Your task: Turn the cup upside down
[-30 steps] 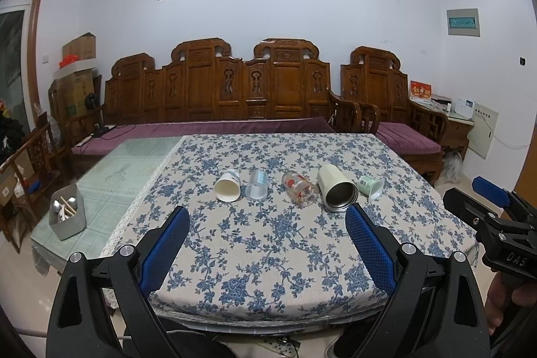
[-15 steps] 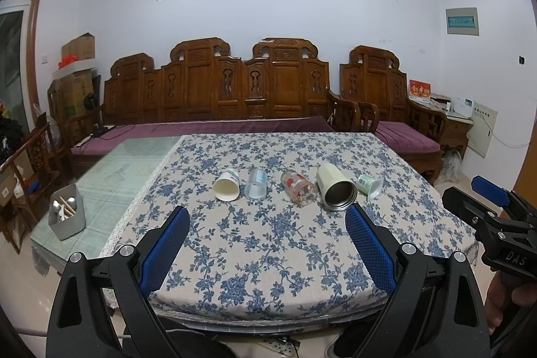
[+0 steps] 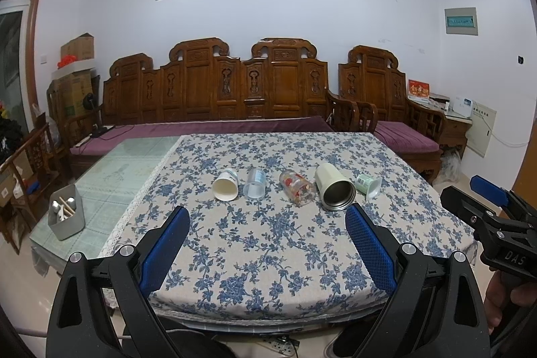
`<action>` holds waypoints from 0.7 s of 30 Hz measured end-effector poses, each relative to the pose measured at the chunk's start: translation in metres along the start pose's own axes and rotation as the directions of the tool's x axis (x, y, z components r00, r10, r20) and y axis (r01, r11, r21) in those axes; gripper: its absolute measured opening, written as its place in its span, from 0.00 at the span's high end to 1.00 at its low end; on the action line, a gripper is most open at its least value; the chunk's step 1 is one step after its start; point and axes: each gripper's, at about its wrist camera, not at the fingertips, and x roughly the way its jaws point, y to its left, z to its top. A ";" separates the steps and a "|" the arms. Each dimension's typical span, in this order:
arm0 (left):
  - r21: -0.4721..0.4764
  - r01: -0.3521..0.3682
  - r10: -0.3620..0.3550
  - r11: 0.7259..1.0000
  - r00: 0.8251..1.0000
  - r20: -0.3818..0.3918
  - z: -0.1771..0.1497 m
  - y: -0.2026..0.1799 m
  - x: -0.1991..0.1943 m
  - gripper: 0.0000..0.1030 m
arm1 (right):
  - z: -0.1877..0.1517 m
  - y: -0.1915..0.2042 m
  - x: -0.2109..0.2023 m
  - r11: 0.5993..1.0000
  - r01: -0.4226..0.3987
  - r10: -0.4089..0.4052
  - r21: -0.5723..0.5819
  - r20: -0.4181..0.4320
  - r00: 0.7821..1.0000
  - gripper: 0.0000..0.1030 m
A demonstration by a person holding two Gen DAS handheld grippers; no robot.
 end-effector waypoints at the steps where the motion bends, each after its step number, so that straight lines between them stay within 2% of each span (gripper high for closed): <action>1: 0.000 -0.001 0.001 1.000 1.000 0.000 0.000 0.000 0.000 0.13 | 0.000 0.000 0.000 1.000 -0.001 0.001 0.001 0.000 1.000 0.02; 16: 0.005 0.005 -0.005 1.000 1.000 -0.010 -0.002 -0.003 0.001 0.13 | -0.004 0.003 0.001 1.000 -0.005 0.006 0.004 -0.009 1.000 0.02; 21: 0.009 0.018 -0.017 1.000 0.998 -0.067 -0.004 -0.004 0.017 0.13 | -0.006 -0.001 0.013 1.000 -0.010 0.010 0.016 -0.028 1.000 0.02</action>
